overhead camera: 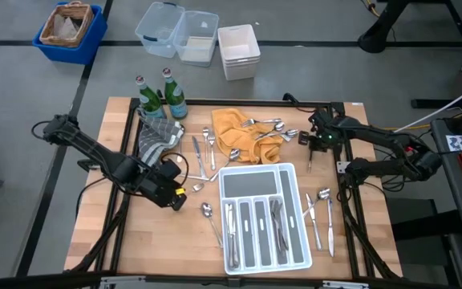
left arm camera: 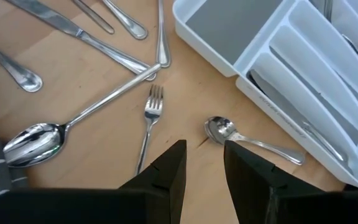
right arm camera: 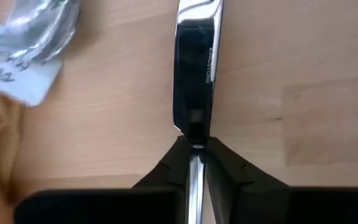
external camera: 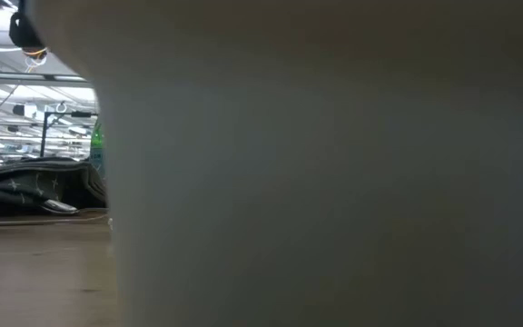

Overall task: Sort silverware
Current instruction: Put the table knife into the silverware tray

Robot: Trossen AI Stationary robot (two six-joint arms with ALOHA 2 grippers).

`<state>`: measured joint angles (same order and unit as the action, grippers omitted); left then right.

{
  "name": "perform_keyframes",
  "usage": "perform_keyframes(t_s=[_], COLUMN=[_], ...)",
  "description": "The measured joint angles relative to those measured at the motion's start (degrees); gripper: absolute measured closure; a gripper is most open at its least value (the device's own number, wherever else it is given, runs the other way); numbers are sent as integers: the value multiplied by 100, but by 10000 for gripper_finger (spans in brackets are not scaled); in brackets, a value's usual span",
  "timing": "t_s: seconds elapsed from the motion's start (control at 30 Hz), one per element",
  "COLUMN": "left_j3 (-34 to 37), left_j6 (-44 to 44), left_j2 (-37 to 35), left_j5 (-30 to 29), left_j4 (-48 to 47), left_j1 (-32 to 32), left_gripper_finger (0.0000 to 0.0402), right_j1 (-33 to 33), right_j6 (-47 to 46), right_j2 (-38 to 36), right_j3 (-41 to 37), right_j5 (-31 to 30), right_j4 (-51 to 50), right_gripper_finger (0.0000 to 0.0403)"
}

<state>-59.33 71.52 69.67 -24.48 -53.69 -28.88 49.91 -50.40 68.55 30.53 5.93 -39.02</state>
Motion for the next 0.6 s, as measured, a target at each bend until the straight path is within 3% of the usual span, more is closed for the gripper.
perform_keyframes(t_s=[0.33,0.6], left_j3=[2,2], left_j6=[-106,-40], left_j2=[-215,-397], left_j5=[-35,-190], left_j4=[-36,-365], left_j1=[0,0], left_gripper_finger=[304,304], right_j1=[2,-7], right_j6=[91,84], right_j2=[-4,-13], right_j3=[248,449], right_j5=[943,2538], right_j4=[553,1114], right_gripper_finger=[366,366])
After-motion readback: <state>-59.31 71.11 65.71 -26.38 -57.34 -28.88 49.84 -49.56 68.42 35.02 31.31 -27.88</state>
